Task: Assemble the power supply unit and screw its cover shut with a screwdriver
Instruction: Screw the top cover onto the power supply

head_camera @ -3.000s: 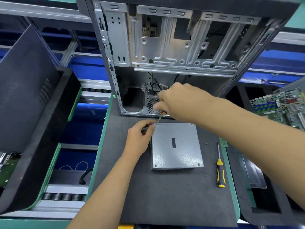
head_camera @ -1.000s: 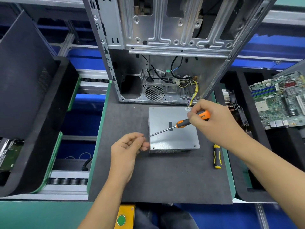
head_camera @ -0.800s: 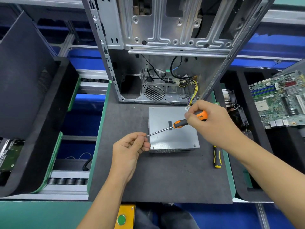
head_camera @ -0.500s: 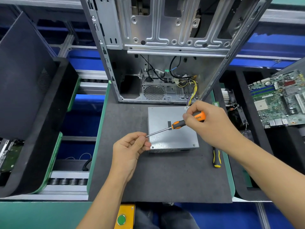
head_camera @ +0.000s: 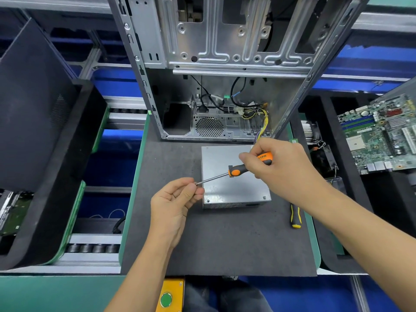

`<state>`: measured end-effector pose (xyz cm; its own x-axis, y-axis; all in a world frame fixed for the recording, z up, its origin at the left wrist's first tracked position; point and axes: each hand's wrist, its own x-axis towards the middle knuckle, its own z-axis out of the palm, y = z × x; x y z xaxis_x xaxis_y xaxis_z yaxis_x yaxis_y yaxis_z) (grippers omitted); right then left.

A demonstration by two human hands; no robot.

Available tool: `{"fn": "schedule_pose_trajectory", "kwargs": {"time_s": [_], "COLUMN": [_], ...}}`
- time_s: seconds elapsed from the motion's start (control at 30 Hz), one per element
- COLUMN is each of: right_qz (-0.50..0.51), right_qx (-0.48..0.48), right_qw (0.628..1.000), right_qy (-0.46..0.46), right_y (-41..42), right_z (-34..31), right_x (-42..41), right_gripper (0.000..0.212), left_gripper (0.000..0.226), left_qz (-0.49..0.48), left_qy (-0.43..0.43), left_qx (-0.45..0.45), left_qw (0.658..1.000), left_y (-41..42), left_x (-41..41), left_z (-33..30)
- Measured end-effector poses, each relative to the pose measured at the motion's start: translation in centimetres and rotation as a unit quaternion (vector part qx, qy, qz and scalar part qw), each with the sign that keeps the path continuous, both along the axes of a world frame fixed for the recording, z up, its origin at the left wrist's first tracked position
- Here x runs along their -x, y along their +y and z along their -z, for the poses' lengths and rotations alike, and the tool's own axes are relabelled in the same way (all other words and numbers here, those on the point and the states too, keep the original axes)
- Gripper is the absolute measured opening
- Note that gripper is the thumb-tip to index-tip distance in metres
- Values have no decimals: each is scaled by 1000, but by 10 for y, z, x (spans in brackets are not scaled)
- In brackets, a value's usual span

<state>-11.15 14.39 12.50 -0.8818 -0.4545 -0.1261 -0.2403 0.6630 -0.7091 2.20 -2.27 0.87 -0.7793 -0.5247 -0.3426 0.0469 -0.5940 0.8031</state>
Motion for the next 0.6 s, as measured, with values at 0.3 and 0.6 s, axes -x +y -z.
{"fn": "schedule_pose_trajectory", "kwargs": {"time_s": [0.3, 0.6], "right_qz": [12, 67], "right_qx": [-4, 220], "right_qw": [999, 943], "right_qy": [-46, -242], "right_y": [2, 4], "right_z": [-3, 2], "right_x": [0, 2], "right_gripper": [32, 19], "left_gripper": [16, 21], "left_qz": [-7, 7], "left_qy": [6, 1], "left_qx": [-20, 33], "left_qw": [1000, 999], "left_y": [0, 0], "left_x": [0, -1], "left_z": [0, 2]}}
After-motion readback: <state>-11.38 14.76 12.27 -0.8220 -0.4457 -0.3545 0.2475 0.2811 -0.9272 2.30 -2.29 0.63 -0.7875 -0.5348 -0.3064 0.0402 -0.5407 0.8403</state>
